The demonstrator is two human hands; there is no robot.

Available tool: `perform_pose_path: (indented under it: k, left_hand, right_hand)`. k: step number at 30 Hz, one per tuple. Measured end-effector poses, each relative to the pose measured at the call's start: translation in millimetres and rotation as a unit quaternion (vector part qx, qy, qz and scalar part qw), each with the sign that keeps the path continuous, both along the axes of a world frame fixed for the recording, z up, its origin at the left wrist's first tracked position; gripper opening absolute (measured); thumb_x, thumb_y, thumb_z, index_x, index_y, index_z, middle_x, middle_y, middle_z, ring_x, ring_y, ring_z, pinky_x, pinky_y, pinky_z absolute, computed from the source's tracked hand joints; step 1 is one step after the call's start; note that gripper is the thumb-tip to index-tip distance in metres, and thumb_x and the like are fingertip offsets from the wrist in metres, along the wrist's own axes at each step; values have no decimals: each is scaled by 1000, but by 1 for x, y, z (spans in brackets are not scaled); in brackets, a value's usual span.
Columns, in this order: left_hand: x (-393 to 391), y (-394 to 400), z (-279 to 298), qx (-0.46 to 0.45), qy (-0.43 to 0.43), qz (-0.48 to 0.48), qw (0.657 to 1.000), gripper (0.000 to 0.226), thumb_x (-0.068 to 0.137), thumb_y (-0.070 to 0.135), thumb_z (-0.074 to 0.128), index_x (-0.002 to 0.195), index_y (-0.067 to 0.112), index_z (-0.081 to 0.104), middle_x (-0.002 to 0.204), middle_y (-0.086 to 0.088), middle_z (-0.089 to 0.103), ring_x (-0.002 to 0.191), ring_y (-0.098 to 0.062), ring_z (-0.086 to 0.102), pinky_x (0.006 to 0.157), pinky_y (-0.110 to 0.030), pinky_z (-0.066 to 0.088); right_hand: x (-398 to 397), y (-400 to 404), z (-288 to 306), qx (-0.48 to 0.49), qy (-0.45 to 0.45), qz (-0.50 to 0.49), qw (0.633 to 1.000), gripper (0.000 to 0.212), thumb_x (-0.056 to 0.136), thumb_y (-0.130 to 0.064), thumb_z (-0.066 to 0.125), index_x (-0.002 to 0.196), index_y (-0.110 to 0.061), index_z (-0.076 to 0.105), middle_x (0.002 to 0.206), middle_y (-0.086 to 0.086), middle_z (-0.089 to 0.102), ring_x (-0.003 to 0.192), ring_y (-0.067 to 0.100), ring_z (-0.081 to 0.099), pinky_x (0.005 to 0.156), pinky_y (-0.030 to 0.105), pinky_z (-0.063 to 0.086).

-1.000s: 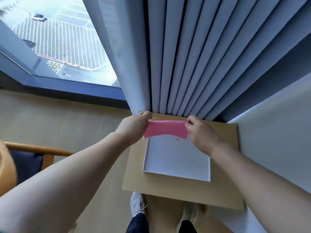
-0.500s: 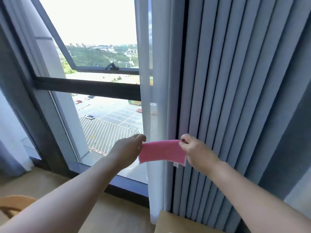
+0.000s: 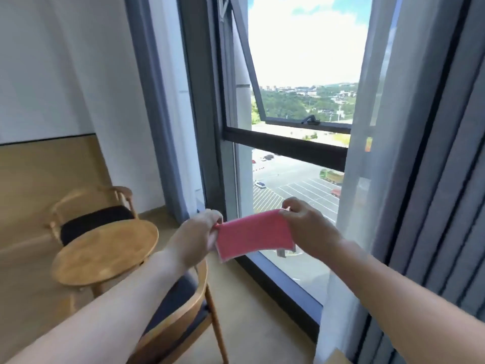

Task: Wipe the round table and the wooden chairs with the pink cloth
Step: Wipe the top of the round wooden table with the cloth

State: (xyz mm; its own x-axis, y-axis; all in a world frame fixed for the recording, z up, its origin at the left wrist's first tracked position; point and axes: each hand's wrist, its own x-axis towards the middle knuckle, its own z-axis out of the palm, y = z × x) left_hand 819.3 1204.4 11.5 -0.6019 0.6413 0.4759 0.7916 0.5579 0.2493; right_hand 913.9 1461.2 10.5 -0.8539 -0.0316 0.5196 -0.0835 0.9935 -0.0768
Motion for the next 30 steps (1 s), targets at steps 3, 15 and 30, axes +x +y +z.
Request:
perform_pose_path:
  k: [3,15,30]
  left_hand:
    - [12,-73,-6,-39,-37,44,998,16,87,13,64,87,27,56,76,21,50,69,5,54,64,-3,40]
    - [13,-338,-22,-131,-118,136,975,14,94,36,56,104,28,58,89,20,52,78,-1,53,68,-13,44]
    - [-43,-544,-27,-6,-65,259,964,31,95,29,53,125,23,52,114,10,56,89,-7,57,70,-21,45]
  right_hand:
    - [-23,-61,-11,48,14,81,995,17,86,-48,45,93,-36,55,80,-11,58,70,9,54,66,24,44]
    - [-101,-333,12,43,-7,301,953,32,83,4,49,103,-11,67,107,1,57,102,19,47,81,28,46]
    - [-166,-595,3,-35,-9,450,892,21,77,17,59,71,-1,68,87,4,63,81,17,57,73,29,53]
